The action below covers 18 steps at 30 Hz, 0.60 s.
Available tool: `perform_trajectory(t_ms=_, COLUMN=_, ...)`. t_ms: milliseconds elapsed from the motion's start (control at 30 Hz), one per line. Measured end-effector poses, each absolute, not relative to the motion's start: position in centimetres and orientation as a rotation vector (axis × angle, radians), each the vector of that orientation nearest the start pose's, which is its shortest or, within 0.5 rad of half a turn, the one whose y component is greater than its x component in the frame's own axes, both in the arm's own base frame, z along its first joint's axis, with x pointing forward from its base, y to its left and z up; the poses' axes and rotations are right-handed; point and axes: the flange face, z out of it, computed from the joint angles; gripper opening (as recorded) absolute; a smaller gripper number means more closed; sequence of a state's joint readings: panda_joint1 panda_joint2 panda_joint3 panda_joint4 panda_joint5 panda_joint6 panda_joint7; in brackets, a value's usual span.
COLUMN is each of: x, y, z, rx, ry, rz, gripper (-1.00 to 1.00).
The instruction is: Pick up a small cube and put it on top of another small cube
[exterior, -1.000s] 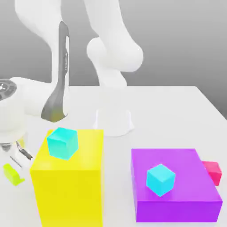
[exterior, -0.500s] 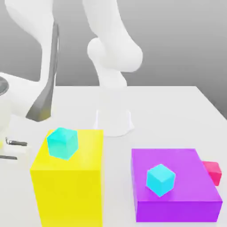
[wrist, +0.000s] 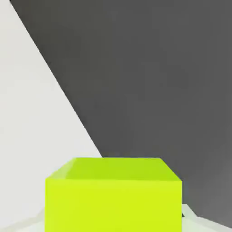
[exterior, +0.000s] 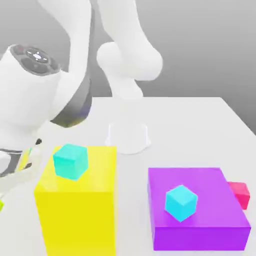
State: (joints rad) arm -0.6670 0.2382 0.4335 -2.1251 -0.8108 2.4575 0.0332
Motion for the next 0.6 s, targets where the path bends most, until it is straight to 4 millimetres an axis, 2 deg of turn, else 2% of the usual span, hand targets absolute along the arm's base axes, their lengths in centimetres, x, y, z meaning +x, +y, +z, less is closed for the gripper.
perform_trajectory(t_ms=133, x=57.3, y=-4.0, z=34.1, rx=-3.464, ry=-0.43, rz=-0.285, gripper=-1.0)
perform_trajectory(t_ms=267, x=56.3, y=4.1, z=35.0, rx=-3.37, ry=-0.163, rz=-0.333, gripper=-1.0)
perform_trajectory(t_ms=433, x=53.7, y=13.2, z=35.6, rx=-3.244, ry=0.134, rz=-0.319, gripper=-1.0)
perform_trajectory(t_ms=600, x=49.6, y=21.5, z=35.9, rx=-3.116, ry=0.411, rz=-0.248, gripper=-1.0)
